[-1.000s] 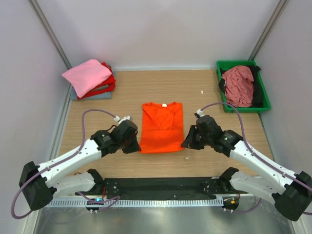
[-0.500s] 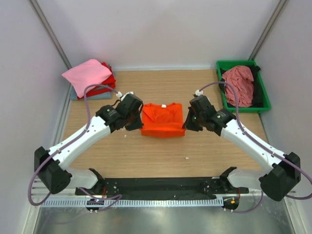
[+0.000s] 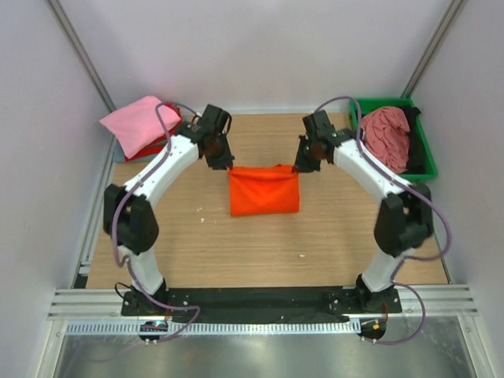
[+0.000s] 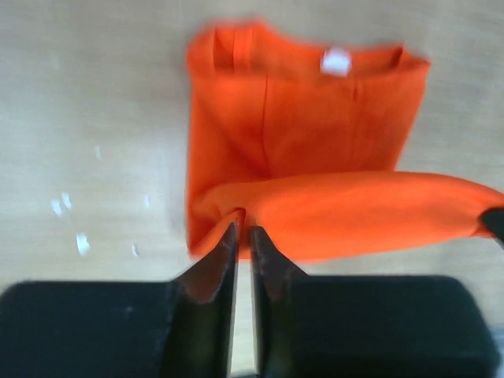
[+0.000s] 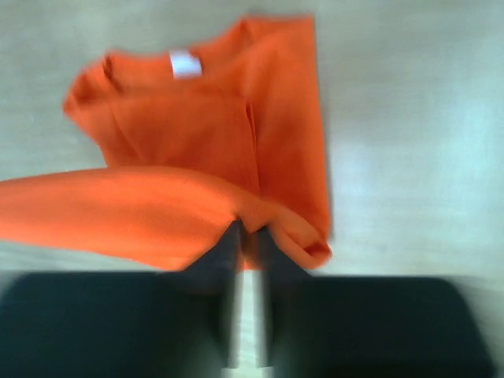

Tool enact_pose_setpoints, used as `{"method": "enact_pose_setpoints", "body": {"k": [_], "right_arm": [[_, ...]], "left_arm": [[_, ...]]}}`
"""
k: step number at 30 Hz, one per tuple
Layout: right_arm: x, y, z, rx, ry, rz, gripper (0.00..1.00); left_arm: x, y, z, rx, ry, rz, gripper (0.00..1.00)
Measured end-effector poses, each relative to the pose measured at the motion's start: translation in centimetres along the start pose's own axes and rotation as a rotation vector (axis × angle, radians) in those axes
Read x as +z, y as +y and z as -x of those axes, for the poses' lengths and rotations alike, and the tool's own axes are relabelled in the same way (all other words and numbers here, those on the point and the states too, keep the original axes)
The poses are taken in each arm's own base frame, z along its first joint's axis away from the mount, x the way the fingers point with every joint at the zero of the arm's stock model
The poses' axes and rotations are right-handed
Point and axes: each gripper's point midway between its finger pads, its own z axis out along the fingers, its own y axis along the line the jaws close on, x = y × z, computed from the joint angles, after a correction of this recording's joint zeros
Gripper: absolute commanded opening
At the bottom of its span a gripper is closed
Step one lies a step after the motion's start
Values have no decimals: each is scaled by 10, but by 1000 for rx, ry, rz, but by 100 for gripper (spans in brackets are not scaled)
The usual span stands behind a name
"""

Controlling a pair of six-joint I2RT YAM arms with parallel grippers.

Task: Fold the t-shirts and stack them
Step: Fold the tshirt

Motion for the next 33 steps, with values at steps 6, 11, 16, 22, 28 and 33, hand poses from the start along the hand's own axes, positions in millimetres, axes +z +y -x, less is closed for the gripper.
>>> {"method": "enact_pose_setpoints", "body": {"k": [6, 11, 16, 22, 28, 33], "right_arm": [[75, 18, 139, 0, -88, 43, 96], [87, -10, 159, 16, -86, 16, 96], [52, -34, 80, 34, 8, 17, 94], [14, -10, 16, 38, -2, 229, 60], [35, 22, -22, 79, 87, 440, 22], [57, 33, -34, 88, 151, 508, 19]], "left_arm": [[85, 5, 98, -74, 18, 31, 75], [120, 51, 115, -147, 81, 87, 75], [85, 72, 80, -156, 122, 124, 69], [17, 21, 39, -36, 28, -22, 57], [19, -54, -8, 87, 50, -208, 46], [62, -80, -49, 97, 144, -254, 44]]}}
